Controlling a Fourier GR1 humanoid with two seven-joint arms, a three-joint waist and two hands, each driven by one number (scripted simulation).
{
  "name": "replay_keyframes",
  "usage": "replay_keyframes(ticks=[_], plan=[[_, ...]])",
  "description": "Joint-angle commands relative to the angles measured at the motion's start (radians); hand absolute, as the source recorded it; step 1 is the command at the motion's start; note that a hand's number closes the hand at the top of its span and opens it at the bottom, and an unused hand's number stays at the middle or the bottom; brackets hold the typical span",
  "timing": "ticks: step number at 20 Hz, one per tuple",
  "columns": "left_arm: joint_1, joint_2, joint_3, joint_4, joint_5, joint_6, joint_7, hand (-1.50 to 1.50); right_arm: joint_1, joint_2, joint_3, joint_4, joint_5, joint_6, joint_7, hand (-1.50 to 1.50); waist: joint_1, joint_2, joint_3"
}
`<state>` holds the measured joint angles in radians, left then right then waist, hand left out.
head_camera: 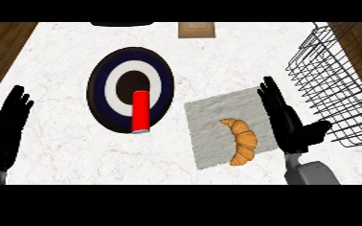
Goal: Pick the croissant from the placemat and place it in the basket
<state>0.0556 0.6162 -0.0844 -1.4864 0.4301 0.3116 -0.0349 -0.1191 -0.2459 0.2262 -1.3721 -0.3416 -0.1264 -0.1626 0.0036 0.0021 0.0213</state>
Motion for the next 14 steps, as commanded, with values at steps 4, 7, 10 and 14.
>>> replay_keyframes(ticks=[4,7,10,14], plan=[[-0.103,0.011,-0.089,0.003,-0.084,-0.019,0.056,0.00,-0.094,-0.033,-0.054,0.119,-0.201,0.449,-0.188,1.50,-0.003,0.016,-0.013],[-0.098,-0.001,-0.137,0.019,-0.085,-0.057,0.078,0.00,-0.215,-0.018,-0.030,-0.054,-0.142,0.543,-0.390,1.50,-0.025,-0.003,-0.007],[-0.133,-0.023,-0.171,0.043,-0.119,-0.030,0.117,0.00,-0.101,0.079,0.039,-0.069,-0.118,0.649,-0.575,-1.50,-0.039,0.002,-0.015],[-0.275,-0.051,-0.158,0.140,-0.121,-0.065,0.179,0.00,0.040,0.081,0.024,-0.132,0.088,0.426,-0.673,-1.50,-0.037,-0.001,-0.021]])
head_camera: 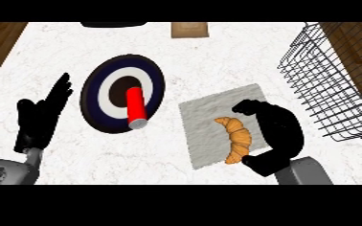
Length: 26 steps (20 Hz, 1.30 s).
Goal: Pick the croissant from the placemat and place it in the basket
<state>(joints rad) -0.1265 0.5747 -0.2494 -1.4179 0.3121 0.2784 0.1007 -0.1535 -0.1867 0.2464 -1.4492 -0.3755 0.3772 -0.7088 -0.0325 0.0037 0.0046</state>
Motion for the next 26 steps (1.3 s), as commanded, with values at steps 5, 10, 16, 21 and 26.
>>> replay_keyframes(ticks=[5,10,16,21,26], plan=[[-0.052,-0.032,-0.023,0.038,-0.030,0.013,0.050,0.00,0.056,-0.252,-0.126,-0.110,0.309,-0.229,0.062,-1.50,-0.015,-0.011,-0.008],[-0.052,-0.044,-0.027,0.043,-0.040,0.013,0.038,0.00,0.040,-0.525,-0.150,-0.152,0.475,-0.151,0.162,-1.50,0.001,-0.009,-0.008],[-0.094,-0.057,-0.028,0.064,-0.056,0.003,0.065,0.00,0.092,-0.742,-0.119,-0.235,0.468,0.123,0.185,-1.50,0.009,-0.007,-0.006],[-0.114,-0.095,-0.003,0.100,-0.082,-0.042,0.040,0.00,0.075,-0.707,-0.133,-0.294,0.469,0.197,0.272,-1.50,0.028,-0.004,-0.005],[-0.106,-0.109,0.042,0.047,-0.133,-0.068,0.121,0.00,0.148,-0.638,-0.221,-0.288,0.505,0.238,0.235,-1.50,0.029,-0.005,-0.005]])
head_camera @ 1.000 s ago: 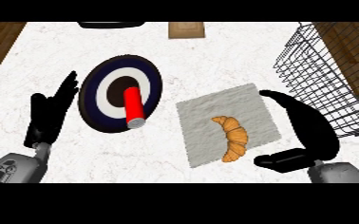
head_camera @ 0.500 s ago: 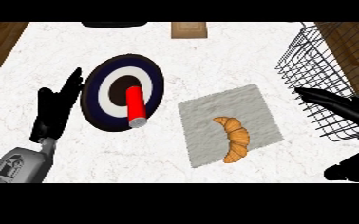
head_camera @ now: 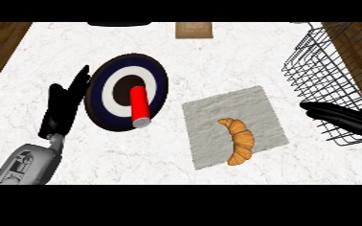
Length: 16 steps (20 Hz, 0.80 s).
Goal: Pick the croissant from the placemat and place it in the basket
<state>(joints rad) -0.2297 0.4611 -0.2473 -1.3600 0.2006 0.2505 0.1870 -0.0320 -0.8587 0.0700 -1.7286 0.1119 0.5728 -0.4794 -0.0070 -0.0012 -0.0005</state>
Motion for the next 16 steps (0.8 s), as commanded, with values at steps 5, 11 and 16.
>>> replay_keyframes(ticks=[5,11,16], plan=[[0.015,-0.085,0.034,0.019,-0.078,-0.012,-0.011,0.00,0.005,0.161,-0.037,-0.002,0.074,-0.018,0.070,-1.50,0.004,0.001,0.000],[0.022,-0.066,0.100,-0.055,-0.099,-0.065,0.057,0.00,0.037,0.219,-0.077,0.064,0.198,-0.055,-0.029,-1.50,0.006,0.000,0.001],[-0.056,-0.095,0.127,0.023,-0.114,-0.102,0.052,0.00,-0.052,0.324,0.002,0.190,0.284,-0.086,-0.028,-1.50,0.007,0.002,0.001]])
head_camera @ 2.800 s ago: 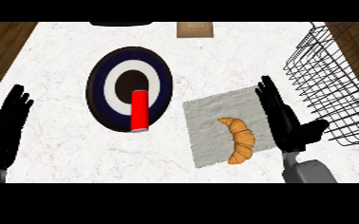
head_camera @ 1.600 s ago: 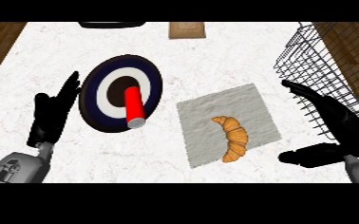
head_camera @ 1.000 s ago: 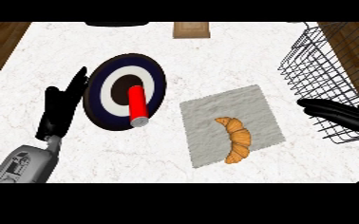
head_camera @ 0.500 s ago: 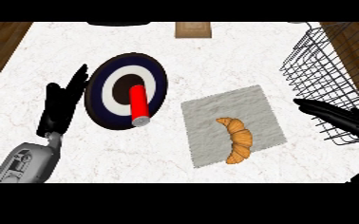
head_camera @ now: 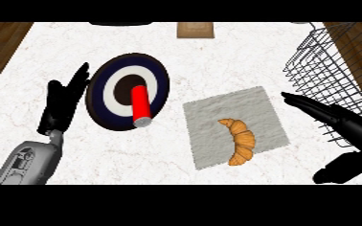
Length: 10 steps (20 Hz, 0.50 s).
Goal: Pick the croissant from the placemat and place it in the basket
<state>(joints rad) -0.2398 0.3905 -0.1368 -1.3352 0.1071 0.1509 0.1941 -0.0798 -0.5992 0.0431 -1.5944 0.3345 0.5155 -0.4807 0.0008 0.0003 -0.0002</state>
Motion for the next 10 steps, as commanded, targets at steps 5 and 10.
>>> replay_keyframes(ticks=[5,10], plan=[[-0.011,-0.017,0.084,0.036,-0.032,-0.075,-0.026,0.00,-0.048,0.121,0.036,0.047,0.105,0.009,0.033,-1.50,-0.001,0.000,0.000],[-0.046,-0.061,0.082,-0.029,-0.071,-0.063,0.084,0.00,0.009,0.194,0.067,0.079,0.206,-0.094,-0.043,-1.50,-0.003,-0.001,0.000]])
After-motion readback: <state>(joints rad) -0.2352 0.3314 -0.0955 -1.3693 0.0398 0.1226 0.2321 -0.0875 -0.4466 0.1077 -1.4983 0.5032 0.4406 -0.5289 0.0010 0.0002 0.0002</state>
